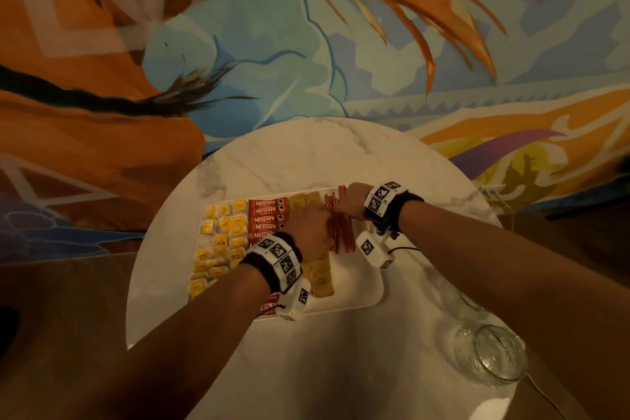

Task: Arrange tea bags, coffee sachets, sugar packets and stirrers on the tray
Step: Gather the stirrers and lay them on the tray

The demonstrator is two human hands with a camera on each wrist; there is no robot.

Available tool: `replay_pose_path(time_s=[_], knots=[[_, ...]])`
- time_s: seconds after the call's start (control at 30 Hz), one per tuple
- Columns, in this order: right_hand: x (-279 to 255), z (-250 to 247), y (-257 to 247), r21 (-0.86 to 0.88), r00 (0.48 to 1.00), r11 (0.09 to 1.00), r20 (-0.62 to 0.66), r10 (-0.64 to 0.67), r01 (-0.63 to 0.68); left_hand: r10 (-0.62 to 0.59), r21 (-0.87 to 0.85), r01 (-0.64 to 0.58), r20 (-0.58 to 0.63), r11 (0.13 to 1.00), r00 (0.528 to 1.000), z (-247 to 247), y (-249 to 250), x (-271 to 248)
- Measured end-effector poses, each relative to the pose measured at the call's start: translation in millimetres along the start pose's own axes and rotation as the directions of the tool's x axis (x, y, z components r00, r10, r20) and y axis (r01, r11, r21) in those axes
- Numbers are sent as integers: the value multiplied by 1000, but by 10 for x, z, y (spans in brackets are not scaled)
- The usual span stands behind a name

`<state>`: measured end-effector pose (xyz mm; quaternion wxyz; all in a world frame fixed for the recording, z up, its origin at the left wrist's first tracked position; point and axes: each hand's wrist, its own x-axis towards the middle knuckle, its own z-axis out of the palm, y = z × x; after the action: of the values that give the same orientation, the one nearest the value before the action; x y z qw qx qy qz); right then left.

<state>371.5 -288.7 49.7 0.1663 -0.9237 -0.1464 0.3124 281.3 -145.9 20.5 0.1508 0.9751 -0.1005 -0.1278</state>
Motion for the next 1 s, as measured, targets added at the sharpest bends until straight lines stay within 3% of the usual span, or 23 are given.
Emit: replay_pose_path(time_s=[0.13, 0.37, 0.47, 0.57, 0.67, 0.87, 1.0], knots=[[100, 95, -5, -108, 999, 994, -28, 17, -20, -8, 119, 6, 17, 993, 1000, 205, -43, 124], [76, -22, 58, -86, 989, 996, -144, -8, -5, 18, 101, -25, 62, 995, 998, 218, -101, 145], [83, -113, 150, -159, 986, 987, -168, -4, -23, 37, 103, -45, 76, 994, 996, 202, -129, 139], [95, -153, 252, -277, 981, 960, -179, -76, 24, 60, 116, -72, 102, 991, 993, 178, -118, 140], [130, -107, 346, -257, 978, 964, -174, -114, 67, 71, 106, -85, 128, 991, 989, 129, -45, 143], [141, 77, 365, -236, 988, 966, -87, -130, 107, 10, 83, -15, 61, 996, 998, 94, 55, 181], [146, -26, 375, -236, 975, 964, -153, -159, 120, 28, 68, -29, 18, 997, 999, 85, 52, 189]])
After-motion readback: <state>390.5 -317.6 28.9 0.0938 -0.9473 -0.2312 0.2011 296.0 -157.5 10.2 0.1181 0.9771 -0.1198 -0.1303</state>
